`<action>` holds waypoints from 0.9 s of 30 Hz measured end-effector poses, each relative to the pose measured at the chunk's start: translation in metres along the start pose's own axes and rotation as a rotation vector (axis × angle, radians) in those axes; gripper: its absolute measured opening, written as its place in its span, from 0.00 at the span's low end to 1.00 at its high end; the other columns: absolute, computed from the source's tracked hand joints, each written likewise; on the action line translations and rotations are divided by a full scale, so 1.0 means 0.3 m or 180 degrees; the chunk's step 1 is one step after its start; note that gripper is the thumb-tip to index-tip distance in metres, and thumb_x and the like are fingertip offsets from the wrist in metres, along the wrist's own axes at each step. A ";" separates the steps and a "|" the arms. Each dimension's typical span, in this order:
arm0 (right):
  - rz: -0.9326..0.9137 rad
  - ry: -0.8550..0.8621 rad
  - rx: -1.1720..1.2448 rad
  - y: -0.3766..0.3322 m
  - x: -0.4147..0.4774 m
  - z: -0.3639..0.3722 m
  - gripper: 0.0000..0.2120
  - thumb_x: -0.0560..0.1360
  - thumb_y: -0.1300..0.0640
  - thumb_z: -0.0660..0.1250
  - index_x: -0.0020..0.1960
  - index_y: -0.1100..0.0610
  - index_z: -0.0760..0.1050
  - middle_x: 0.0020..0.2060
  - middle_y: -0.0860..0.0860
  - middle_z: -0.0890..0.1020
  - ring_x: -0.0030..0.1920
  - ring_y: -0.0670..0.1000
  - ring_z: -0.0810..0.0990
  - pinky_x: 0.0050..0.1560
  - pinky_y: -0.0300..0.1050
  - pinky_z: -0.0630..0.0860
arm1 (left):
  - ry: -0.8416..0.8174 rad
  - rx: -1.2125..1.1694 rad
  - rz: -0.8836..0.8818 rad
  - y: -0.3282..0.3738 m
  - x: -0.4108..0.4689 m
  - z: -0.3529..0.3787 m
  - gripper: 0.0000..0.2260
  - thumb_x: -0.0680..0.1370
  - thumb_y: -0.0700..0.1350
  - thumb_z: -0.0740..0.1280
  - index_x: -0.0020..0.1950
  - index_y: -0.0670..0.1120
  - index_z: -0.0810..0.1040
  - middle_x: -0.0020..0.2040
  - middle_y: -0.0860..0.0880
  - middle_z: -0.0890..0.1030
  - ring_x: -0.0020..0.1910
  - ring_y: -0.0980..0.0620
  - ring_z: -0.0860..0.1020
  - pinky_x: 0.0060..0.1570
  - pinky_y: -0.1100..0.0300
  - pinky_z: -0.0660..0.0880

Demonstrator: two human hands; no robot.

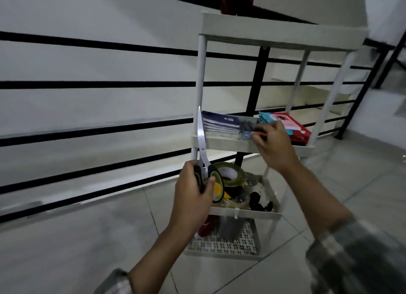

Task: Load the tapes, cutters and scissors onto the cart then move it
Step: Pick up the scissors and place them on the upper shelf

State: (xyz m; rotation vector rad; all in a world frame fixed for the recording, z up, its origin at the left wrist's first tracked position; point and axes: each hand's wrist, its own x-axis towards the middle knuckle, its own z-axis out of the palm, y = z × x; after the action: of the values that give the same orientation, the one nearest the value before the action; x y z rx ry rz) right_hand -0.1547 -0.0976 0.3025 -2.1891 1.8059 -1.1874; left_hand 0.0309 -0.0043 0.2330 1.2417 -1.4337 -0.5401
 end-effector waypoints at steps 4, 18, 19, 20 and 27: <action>-0.0334 -0.0790 -0.0485 0.007 0.150 -0.003 0.16 0.77 0.58 0.64 0.64 0.61 0.73 0.58 0.61 0.68 0.57 0.58 0.71 0.48 0.29 0.62 | -0.0048 -0.0029 0.0036 0.034 0.013 0.013 0.12 0.76 0.45 0.66 0.55 0.54 0.66 0.48 0.55 0.75 0.47 0.60 0.74 0.41 0.68 0.71; -0.0541 -0.1251 -0.0878 0.048 0.219 0.041 0.19 0.76 0.54 0.65 0.66 0.58 0.72 0.60 0.58 0.72 0.60 0.58 0.73 0.59 0.42 0.66 | -0.0308 -0.0242 -0.0289 0.132 0.063 0.034 0.09 0.77 0.42 0.63 0.53 0.52 0.66 0.50 0.51 0.76 0.45 0.58 0.75 0.42 0.62 0.75; -0.0546 -0.0996 -0.0673 0.039 0.214 0.035 0.19 0.76 0.56 0.65 0.66 0.59 0.71 0.60 0.58 0.73 0.60 0.57 0.74 0.57 0.41 0.67 | -0.0379 -0.0290 -0.0343 0.152 0.076 0.034 0.08 0.78 0.41 0.61 0.54 0.51 0.66 0.51 0.48 0.76 0.46 0.54 0.76 0.43 0.58 0.76; -0.0484 -0.0683 -0.0373 0.026 0.208 0.027 0.17 0.77 0.57 0.64 0.65 0.59 0.72 0.59 0.59 0.76 0.58 0.57 0.75 0.56 0.41 0.68 | -0.0477 -0.0360 -0.0420 0.168 0.093 0.038 0.07 0.78 0.40 0.60 0.54 0.50 0.66 0.52 0.46 0.77 0.46 0.52 0.77 0.44 0.56 0.76; 0.1276 -0.1518 0.1816 -0.062 0.106 -0.182 0.14 0.78 0.53 0.63 0.59 0.60 0.75 0.45 0.57 0.82 0.44 0.55 0.82 0.41 0.51 0.82 | -0.0710 -0.0945 -0.0952 0.220 0.274 0.155 0.09 0.74 0.36 0.55 0.51 0.40 0.72 0.50 0.38 0.79 0.43 0.46 0.76 0.43 0.52 0.74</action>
State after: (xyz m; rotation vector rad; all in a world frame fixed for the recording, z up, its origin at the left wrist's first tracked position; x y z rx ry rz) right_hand -0.1713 -0.0969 0.3662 -1.5289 1.3902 -0.8537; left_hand -0.0237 -0.0687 0.3115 1.1870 -1.2955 -1.0842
